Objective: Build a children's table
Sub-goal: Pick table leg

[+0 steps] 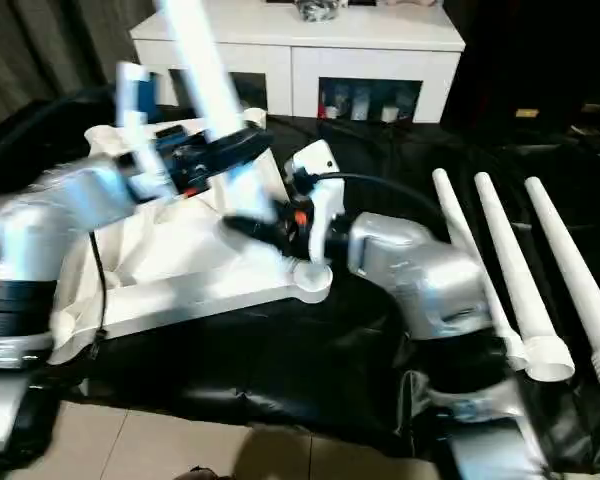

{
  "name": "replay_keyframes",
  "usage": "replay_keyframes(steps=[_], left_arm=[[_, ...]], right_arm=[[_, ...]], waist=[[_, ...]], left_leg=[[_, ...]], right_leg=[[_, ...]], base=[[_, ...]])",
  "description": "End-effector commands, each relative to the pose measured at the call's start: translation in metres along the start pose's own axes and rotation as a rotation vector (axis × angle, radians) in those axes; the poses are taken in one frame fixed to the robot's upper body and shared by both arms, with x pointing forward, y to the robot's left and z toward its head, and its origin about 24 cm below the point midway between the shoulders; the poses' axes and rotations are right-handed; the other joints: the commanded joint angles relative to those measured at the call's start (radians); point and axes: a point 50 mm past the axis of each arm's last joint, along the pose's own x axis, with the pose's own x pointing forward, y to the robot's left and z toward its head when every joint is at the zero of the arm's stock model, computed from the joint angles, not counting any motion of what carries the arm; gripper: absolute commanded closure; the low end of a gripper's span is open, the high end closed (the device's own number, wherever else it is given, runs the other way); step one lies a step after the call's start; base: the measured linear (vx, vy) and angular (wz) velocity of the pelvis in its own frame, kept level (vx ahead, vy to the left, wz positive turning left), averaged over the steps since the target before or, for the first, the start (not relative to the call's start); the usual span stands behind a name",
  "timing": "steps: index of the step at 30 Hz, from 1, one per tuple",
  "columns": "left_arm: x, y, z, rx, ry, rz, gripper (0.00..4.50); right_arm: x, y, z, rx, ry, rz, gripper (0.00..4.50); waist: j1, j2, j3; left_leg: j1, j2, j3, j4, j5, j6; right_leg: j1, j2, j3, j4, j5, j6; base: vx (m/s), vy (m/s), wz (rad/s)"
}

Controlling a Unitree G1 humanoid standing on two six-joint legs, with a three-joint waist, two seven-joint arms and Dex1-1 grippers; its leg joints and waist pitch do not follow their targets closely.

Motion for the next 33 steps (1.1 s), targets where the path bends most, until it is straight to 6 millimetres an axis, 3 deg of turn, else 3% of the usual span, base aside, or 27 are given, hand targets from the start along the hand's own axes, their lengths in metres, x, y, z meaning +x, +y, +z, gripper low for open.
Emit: replay_keyframes(steps=[1,4,8,9,23,33], left_arm=[[-0.001,0.008,0.005,0.020,-0.021,0.126,1.19],[0.002,0.009,0.005,0.003,-0.050,0.199,1.17],[0.002,0.010,0.004,-0.004,-0.060,0.220,1.17],[0.003,0.011,0.004,-0.026,-0.073,0.230,1.50],[0.003,0.000,0.016,-0.166,-0.179,0.132,2.62],[-0.002,-0.014,0.020,-0.189,-0.161,-0.041,2.67]], right_arm=[[0.004,-0.001,0.013,-0.047,-0.057,-0.054,2.59],[0.010,-0.002,0.012,-0.061,-0.064,-0.118,2.61],[0.011,-0.001,0.011,-0.066,-0.066,-0.134,2.61],[0.013,-0.001,0.011,-0.067,-0.070,-0.141,2.61],[0.019,0.000,0.009,-0.107,-0.070,-0.167,2.61],[0.018,0.000,0.015,-0.146,-0.107,-0.112,2.61]], waist=[[-0.004,0.007,-0.081],[-0.003,0.005,-0.082],[-0.002,0.007,-0.079],[-0.002,0.004,-0.078],[-0.004,0.008,-0.077],[-0.005,0.008,-0.076]], left_leg=[[0.026,0.008,-0.006,-0.068,-0.154,-0.071],[0.025,0.009,-0.005,-0.066,-0.137,-0.068],[0.027,0.008,-0.005,-0.068,-0.163,-0.061],[0.026,0.009,-0.005,-0.069,-0.173,-0.061],[0.026,0.009,-0.006,-0.070,-0.184,-0.061],[0.027,0.010,-0.005,-0.071,-0.188,-0.057]], right_leg=[[0.052,-0.020,0.011,-0.057,0.038,-0.221],[0.051,-0.020,0.011,-0.055,0.069,-0.227],[0.051,-0.019,0.011,-0.060,0.030,-0.221],[0.050,-0.019,0.011,-0.061,0.014,-0.218],[0.048,-0.018,0.011,-0.061,0.020,-0.217],[0.047,-0.018,0.011,-0.061,0.014,-0.219]], base=[[0.000,0.000,0.00],[0.000,0.000,0.00],[0.000,0.000,0.00],[0.000,0.000,0.00],[0.000,0.000,0.00],[0.000,0.000,0.00]])
